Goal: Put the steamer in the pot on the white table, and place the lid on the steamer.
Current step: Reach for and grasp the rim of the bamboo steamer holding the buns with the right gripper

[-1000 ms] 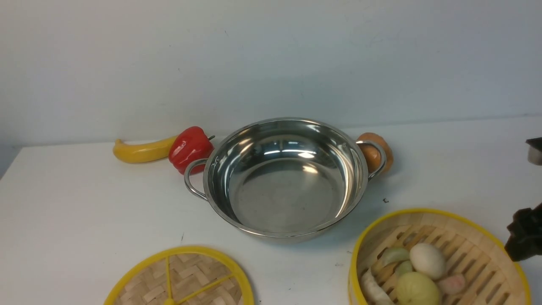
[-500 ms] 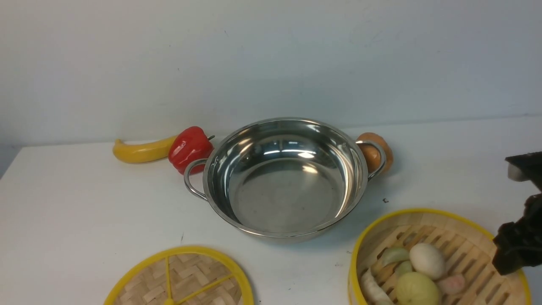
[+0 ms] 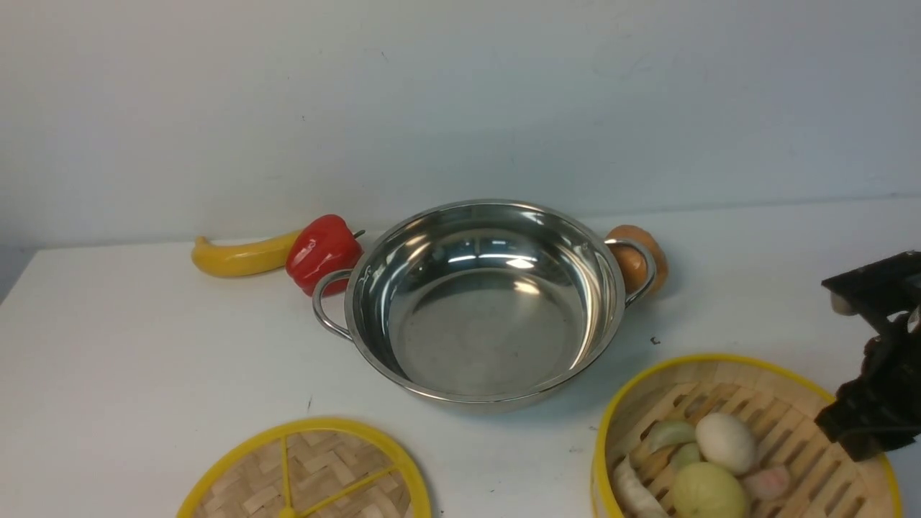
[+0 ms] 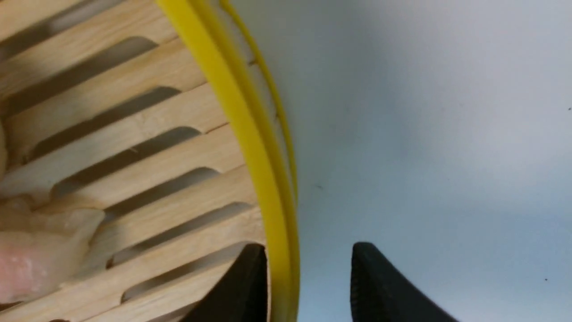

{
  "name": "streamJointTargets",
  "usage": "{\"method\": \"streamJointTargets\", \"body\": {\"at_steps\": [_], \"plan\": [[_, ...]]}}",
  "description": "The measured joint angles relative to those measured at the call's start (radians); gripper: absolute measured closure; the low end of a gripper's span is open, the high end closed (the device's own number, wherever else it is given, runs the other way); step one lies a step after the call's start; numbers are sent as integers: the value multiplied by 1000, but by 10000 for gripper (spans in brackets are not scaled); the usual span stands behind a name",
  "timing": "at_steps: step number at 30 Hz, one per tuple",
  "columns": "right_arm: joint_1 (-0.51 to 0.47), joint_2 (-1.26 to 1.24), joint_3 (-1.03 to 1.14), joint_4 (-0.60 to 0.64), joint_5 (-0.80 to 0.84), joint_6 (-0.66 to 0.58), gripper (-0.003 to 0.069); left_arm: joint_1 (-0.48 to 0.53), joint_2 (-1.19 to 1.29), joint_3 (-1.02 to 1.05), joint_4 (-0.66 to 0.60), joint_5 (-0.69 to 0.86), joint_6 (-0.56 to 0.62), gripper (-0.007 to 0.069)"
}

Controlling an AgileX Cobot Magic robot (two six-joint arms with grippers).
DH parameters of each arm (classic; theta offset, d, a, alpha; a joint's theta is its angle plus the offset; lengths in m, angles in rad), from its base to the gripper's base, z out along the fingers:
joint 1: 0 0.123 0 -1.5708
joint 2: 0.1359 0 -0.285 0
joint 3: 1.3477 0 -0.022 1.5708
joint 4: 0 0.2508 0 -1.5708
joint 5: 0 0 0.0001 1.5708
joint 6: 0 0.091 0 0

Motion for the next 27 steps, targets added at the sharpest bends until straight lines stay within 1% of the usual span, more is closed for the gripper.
{"method": "streamJointTargets", "body": {"at_steps": [18,22,23,24,25,26,27], "plan": [[0,49,0,17,-3,0,414,0,0,0,0,0,0,384],[0,49,0,16,-3,0,463,0,0,0,0,0,0,384],[0,49,0,17,-2,0,505,0,0,0,0,0,0,384],[0,49,0,17,-2,0,522,0,0,0,0,0,0,384],[0,49,0,17,-2,0,561,0,0,0,0,0,0,384],[0,49,0,17,-2,4,572,0,0,0,0,0,0,384],[0,49,0,10,-9,12,609,0,0,0,0,0,0,384]]}}
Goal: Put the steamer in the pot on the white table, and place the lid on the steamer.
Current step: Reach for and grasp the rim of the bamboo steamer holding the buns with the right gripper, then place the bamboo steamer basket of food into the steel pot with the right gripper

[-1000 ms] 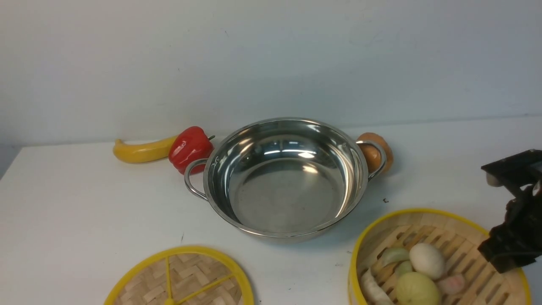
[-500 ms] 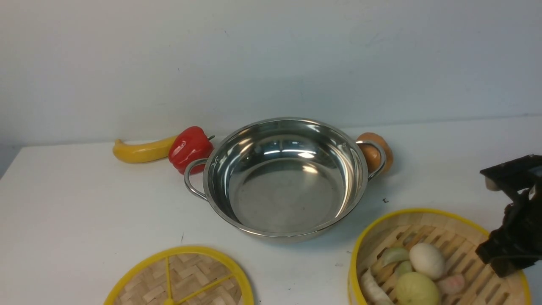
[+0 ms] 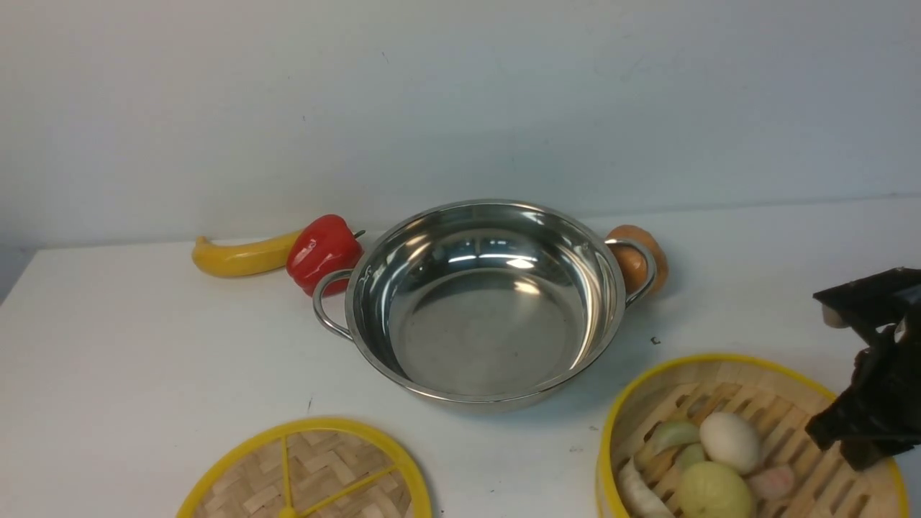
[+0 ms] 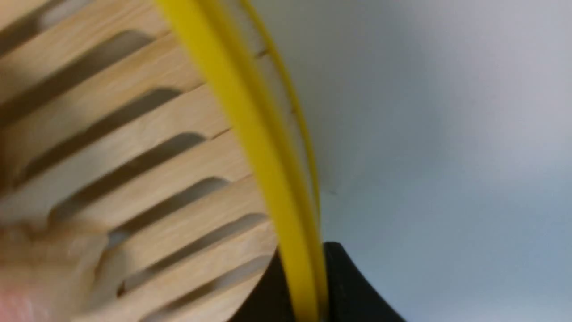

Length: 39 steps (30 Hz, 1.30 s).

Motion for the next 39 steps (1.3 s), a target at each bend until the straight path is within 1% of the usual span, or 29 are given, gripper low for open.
{"method": "streamJointTargets", "body": {"at_steps": [7,13,17,24,28,33,35,39], "plan": [[0,0,-1,-17,15,-12,608,0,0,0,0,0,0,384],[0,0,-52,-17,103,-10,608,0,0,0,0,0,0,384],[0,-4,-138,-42,173,-7,608,0,0,0,0,0,0,384],[0,-36,-316,-45,288,6,608,0,0,0,0,0,0,384],[0,-39,-383,-42,308,-13,608,0,0,0,0,0,0,384],[0,-39,-465,13,315,-32,608,0,0,0,0,0,0,384],[0,-30,-509,82,324,-54,608,0,0,0,0,0,0,384],[21,5,-595,141,328,-84,608,0,0,0,0,0,0,384]]}}
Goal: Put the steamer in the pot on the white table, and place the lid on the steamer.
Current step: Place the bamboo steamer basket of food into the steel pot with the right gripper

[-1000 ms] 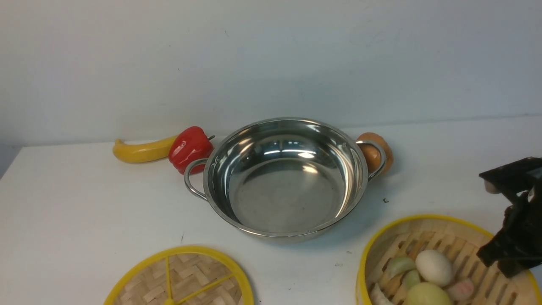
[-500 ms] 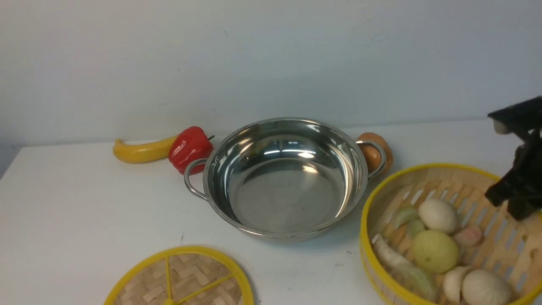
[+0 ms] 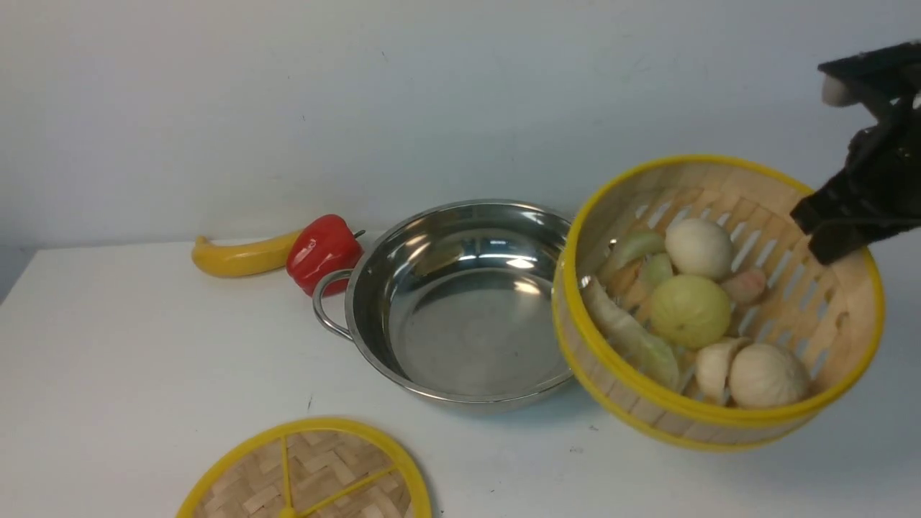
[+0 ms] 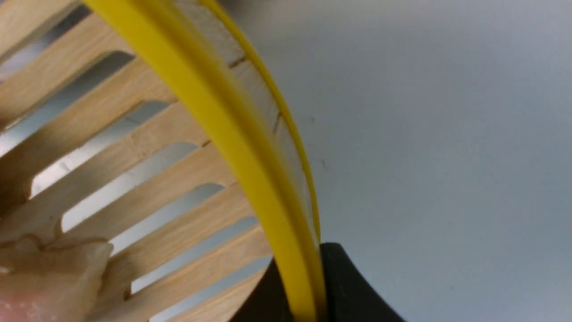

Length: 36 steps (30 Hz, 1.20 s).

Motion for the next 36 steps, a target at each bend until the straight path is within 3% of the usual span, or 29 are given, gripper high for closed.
{"method": "streamJointTargets", "body": {"at_steps": [13,24,36], "plan": [[190,318,-470,33,8,42,608,0,0,0,0,0,0,384],[199,584,-768,93,9,58,608,0,0,0,0,0,0,384],[200,716,-808,145,8,41,608,0,0,0,0,0,0,384]]}}
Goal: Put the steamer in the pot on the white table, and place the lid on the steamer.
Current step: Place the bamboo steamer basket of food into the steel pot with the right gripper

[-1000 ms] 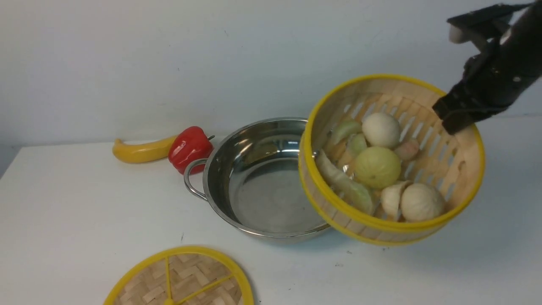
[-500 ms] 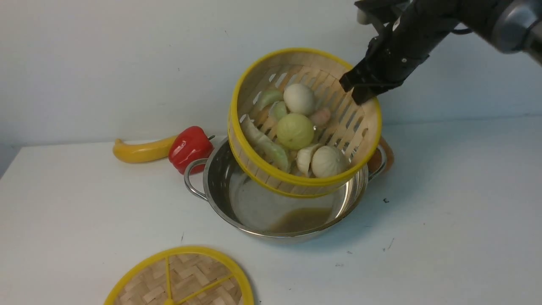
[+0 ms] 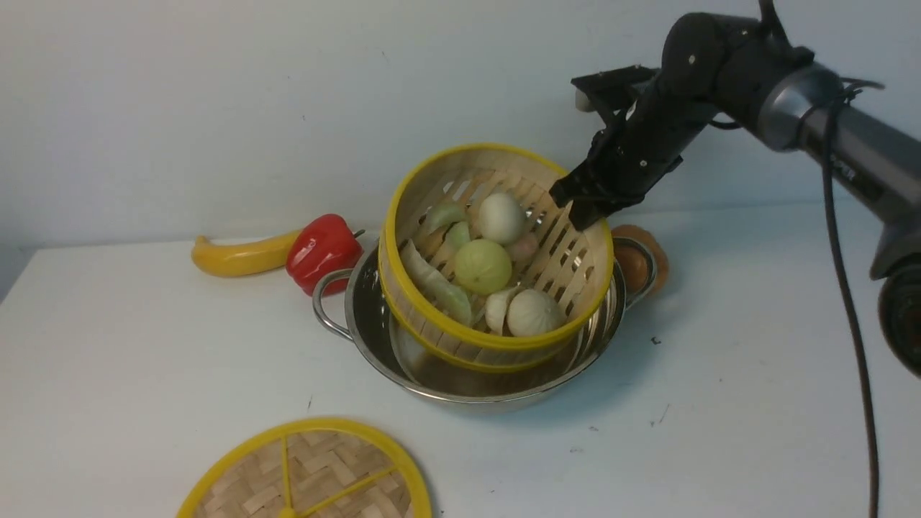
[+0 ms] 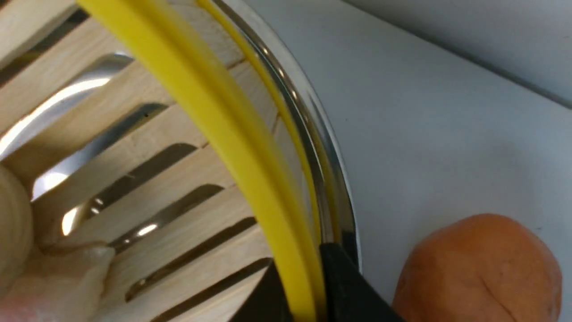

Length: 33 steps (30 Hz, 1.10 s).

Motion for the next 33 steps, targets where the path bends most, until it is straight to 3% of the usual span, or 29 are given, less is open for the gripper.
{"method": "streamJointTargets", "body": {"at_steps": [33], "plan": [[45,17,60,-81,-9,38,597,0,0,0,0,0,0,384]]}}
